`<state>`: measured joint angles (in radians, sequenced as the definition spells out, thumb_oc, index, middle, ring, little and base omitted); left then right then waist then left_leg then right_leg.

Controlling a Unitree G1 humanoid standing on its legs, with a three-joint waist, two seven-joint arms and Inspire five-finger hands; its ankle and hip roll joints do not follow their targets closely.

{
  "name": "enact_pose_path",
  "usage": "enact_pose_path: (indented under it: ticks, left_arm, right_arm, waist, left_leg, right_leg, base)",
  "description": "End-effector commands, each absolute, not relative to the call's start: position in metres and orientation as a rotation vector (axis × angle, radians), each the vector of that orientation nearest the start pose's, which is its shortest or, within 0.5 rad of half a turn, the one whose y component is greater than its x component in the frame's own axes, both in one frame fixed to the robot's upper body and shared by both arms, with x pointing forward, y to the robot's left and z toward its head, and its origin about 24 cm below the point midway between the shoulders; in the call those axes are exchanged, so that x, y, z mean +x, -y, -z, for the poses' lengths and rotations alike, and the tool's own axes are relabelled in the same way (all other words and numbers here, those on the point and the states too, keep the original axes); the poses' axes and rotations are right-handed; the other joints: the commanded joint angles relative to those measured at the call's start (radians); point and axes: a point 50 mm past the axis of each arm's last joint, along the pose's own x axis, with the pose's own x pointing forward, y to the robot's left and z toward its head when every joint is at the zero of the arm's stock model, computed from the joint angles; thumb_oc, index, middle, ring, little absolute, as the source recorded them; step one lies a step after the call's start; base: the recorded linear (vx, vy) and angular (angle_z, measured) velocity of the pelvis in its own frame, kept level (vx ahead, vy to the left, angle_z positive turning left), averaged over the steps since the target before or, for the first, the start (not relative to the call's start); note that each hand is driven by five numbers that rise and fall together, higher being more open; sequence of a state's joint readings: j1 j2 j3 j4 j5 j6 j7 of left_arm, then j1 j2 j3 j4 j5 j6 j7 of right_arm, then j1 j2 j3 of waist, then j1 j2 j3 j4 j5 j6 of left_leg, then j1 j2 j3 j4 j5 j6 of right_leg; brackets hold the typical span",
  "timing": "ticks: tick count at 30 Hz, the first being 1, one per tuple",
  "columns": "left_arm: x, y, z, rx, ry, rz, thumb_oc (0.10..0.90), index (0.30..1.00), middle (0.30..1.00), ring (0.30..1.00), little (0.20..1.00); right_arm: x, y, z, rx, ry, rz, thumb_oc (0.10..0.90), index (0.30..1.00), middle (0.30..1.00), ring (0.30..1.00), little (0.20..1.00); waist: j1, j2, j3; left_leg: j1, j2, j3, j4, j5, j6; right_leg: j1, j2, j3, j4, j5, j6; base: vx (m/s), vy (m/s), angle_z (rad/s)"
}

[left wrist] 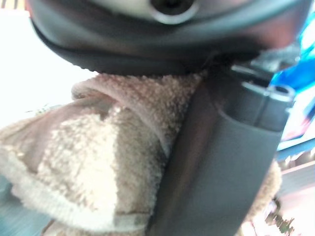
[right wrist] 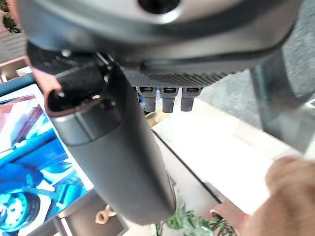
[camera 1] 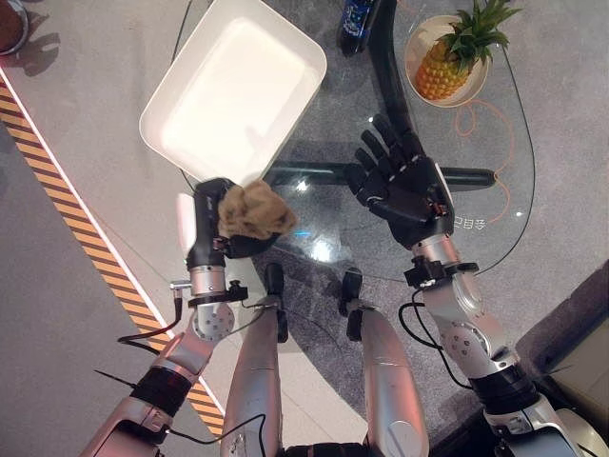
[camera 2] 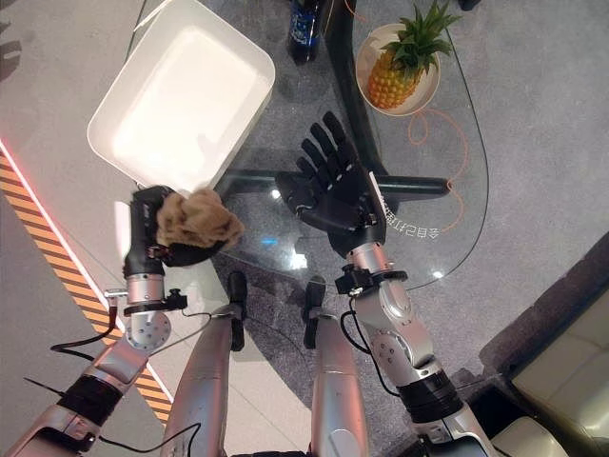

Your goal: Wipe the table with a cloth and put it in the basket.

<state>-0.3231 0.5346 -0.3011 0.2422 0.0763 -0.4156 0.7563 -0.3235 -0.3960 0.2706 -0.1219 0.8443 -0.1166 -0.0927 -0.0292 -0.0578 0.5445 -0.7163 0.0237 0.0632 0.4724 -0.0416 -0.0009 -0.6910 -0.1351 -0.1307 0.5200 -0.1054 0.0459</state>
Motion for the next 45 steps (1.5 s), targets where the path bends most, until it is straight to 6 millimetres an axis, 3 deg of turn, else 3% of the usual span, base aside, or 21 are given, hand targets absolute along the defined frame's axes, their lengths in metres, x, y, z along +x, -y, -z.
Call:
enact_pose_path:
  ticks: [1,15,16,19,32,45]
  left_arm:
    - [0.275,-0.186,-0.182,0.344,0.998,-0.373,0.1,0.3,0.3,0.3,0.2]
    - [0.282,-0.214,-0.222,0.376,1.109,-0.535,0.1,0.3,0.3,0.3,0.2]
    - [0.285,-0.215,-0.223,0.396,1.105,-0.55,0.1,0.3,0.3,0.3,0.2]
    - [0.29,-0.218,-0.232,0.405,1.109,-0.585,0.1,0.3,0.3,0.3,0.2]
    - [0.324,-0.243,-0.264,0.442,1.02,-0.772,0.1,0.3,0.3,0.3,0.2]
    - [0.337,-0.267,-0.28,0.488,0.931,-0.891,0.1,0.3,0.3,0.3,0.2]
  right_arm:
    - [0.282,0.141,-0.176,0.395,0.437,-0.372,0.8,0.9,0.9,0.9,0.9]
    - [0.293,0.124,-0.122,0.216,0.078,-0.447,0.8,0.9,0.9,0.9,0.9]
    - [0.293,0.121,-0.114,0.178,0.029,-0.451,0.8,0.9,0.9,0.9,0.9]
    - [0.295,0.119,-0.107,0.161,-0.033,-0.469,0.8,0.9,0.9,0.9,0.9]
    - [0.308,0.121,-0.098,0.062,-0.165,-0.463,0.8,0.9,0.9,0.9,0.9]
    - [0.311,0.124,-0.097,0.04,-0.182,-0.492,0.8,0.9,0.9,0.9,0.9]
  waist:
    - [0.03,0.02,-0.025]
    - [0.022,0.039,-0.025]
    - [0.022,0.041,-0.025]
    - [0.017,0.042,-0.025]
    - [-0.017,0.03,-0.025]
    - [-0.046,-0.005,-0.025]
  left_leg:
    - [0.069,-0.065,0.064,-0.032,-0.055,0.064]
    - [0.036,-0.069,0.081,0.006,-0.054,0.059]
    - [0.047,-0.072,0.075,0.025,-0.085,0.053]
    - [0.027,-0.07,0.078,0.036,-0.083,0.052]
    - [-0.065,-0.051,0.097,0.058,-0.08,0.055]
    - [-0.125,-0.037,0.108,0.046,-0.083,0.056]
  right_leg:
    - [0.011,0.087,-0.039,-0.027,0.042,-0.028]
    - [-0.032,0.08,-0.014,0.007,0.033,-0.041]
    - [-0.019,0.082,-0.005,0.024,0.004,-0.035]
    - [-0.038,0.084,0.004,0.028,0.006,-0.037]
    - [-0.141,0.101,0.038,0.019,0.039,-0.028]
    - [-0.187,0.108,0.066,-0.064,0.106,0.003]
  base:
    - [0.0,0.052,0.01]
    - [0.02,0.071,0.0]
    - [0.09,0.091,0.01]
    - [0.04,0.091,-0.01]
    - [0.0,0.09,-0.02]
    - [0.0,0.065,-0.07]
